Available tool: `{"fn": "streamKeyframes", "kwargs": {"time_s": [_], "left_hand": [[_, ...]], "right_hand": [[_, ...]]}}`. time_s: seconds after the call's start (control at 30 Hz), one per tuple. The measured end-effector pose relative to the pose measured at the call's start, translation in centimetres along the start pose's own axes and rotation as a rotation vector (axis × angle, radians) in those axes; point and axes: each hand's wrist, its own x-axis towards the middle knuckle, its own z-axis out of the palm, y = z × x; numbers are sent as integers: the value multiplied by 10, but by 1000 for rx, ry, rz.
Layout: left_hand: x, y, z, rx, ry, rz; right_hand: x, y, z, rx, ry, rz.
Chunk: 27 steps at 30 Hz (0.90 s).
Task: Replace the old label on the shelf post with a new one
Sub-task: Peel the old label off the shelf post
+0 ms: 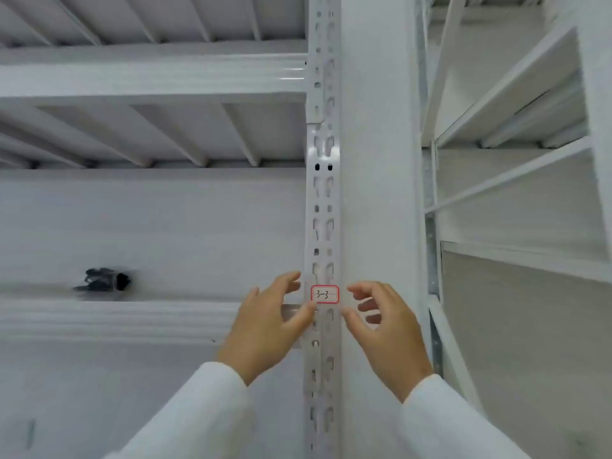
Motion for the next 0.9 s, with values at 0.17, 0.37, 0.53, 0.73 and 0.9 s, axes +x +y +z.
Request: {"fn": "streamKeyframes", "kwargs": {"time_s": [0.17, 0.37, 0.53, 0.73, 0.9], "left_hand": [[6, 2, 5, 190, -10, 17], [14, 2, 5, 192, -30, -40], [10, -2, 11, 183, 22, -6], [11, 0, 6, 140, -40, -37], [11, 4, -1, 85, -111, -93]], "right_hand": [[-10, -5, 16, 82, -21, 10], [-5, -9, 24, 88, 50, 21], [-3, -12, 25, 65, 79, 32], [-2, -11, 23, -31, 92, 13], [-1, -10, 25, -102, 130, 6]]}}
